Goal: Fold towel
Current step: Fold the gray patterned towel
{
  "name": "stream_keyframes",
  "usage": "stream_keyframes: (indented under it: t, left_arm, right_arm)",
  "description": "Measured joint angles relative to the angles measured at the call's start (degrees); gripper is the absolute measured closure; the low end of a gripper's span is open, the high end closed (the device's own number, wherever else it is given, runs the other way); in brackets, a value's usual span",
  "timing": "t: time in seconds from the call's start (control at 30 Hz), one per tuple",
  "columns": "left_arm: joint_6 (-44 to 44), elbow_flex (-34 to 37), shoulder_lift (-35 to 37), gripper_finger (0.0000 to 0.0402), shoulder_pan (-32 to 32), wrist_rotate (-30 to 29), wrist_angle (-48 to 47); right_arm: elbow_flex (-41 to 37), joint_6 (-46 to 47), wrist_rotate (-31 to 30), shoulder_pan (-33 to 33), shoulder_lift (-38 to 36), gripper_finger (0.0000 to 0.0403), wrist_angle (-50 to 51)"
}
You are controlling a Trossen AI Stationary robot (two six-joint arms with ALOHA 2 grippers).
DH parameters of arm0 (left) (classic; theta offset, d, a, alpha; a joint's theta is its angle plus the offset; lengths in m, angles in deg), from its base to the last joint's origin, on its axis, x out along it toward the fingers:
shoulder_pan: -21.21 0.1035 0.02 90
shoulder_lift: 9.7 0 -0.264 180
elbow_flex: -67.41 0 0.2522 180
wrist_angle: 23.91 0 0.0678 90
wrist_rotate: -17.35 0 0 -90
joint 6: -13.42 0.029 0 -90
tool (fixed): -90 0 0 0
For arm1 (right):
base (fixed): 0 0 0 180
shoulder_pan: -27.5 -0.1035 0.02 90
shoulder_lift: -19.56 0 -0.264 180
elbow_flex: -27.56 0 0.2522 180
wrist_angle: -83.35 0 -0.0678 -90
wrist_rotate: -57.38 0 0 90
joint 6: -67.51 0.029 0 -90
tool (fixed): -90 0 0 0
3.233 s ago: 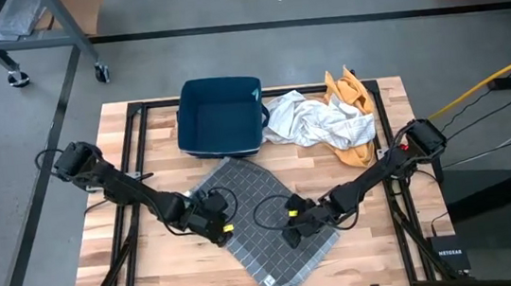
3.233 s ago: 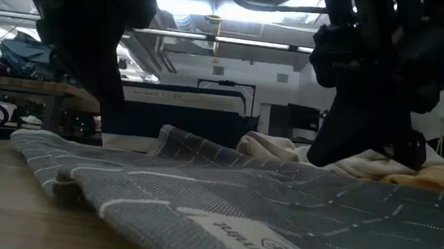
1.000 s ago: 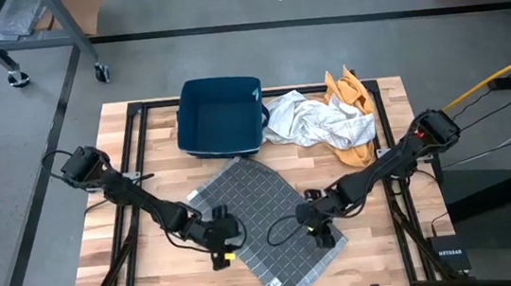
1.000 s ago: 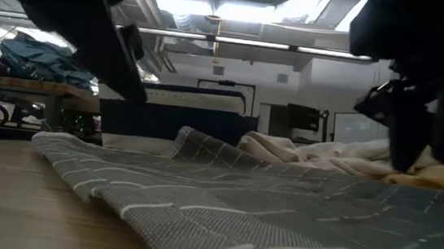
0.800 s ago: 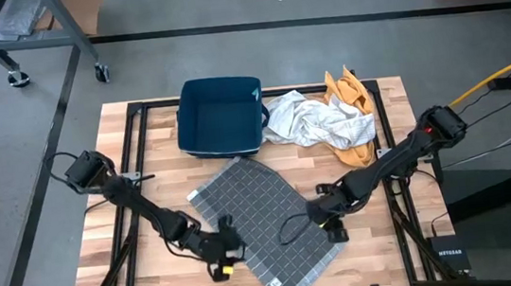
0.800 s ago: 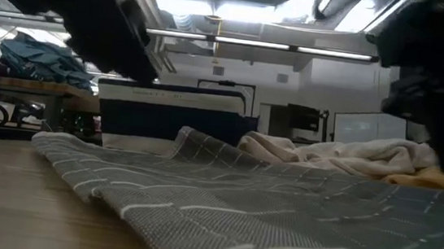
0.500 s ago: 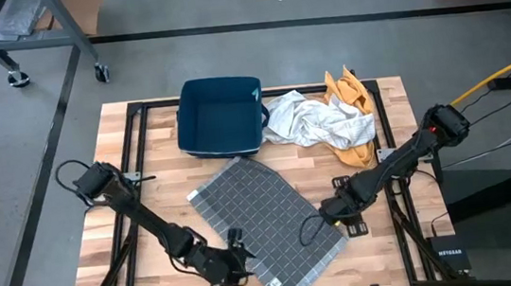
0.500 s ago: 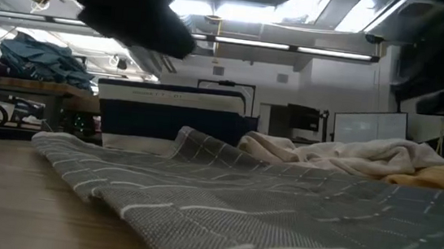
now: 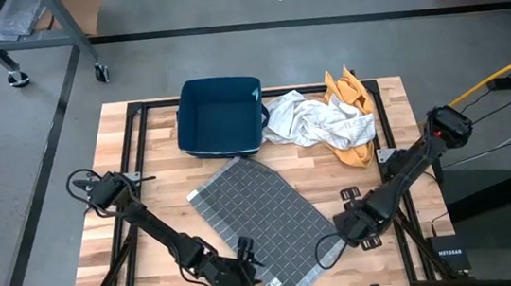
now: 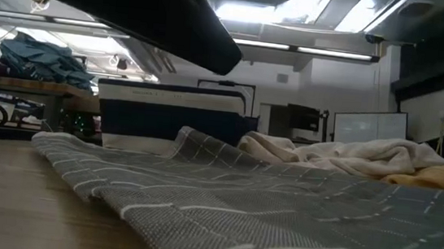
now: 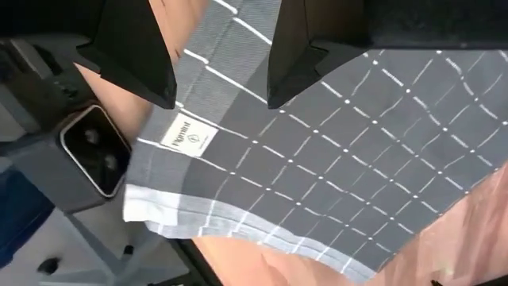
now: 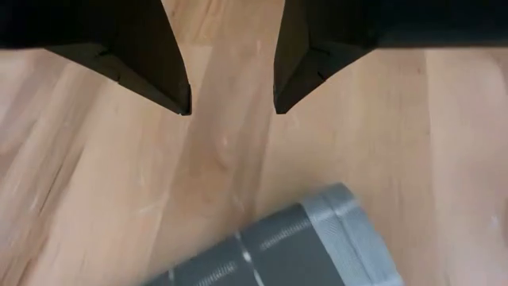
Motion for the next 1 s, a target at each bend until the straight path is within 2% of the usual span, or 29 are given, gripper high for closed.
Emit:
stream_keyframes:
  t: [0.23,0.47,0.8,1.0]
  left_arm:
    - [3.8,0.0,-0.1,0.0211,-1.0,2.4,-0.2]
    - [6.7,0.0,-2.1,0.0211,-1.2,2.8,-0.5]
    - [12.2,0.0,-4.9,0.0211,-0.1,0.5,-0.5]
    - [13.2,0.0,-4.9,0.0211,0.5,0.3,-0.5]
  right_arm:
    - [0.0,0.1,-4.7,-2.4,0.0,0.0217,-5.0]
    - [0.0,0.1,-6.5,-2.3,0.0,0.0217,-5.6]
    - [0.0,0.1,-7.9,-2.3,0.0,0.0217,-10.3]
    - [0.0,-0.1,-11.6,-2.3,0.0,0.0217,-10.9]
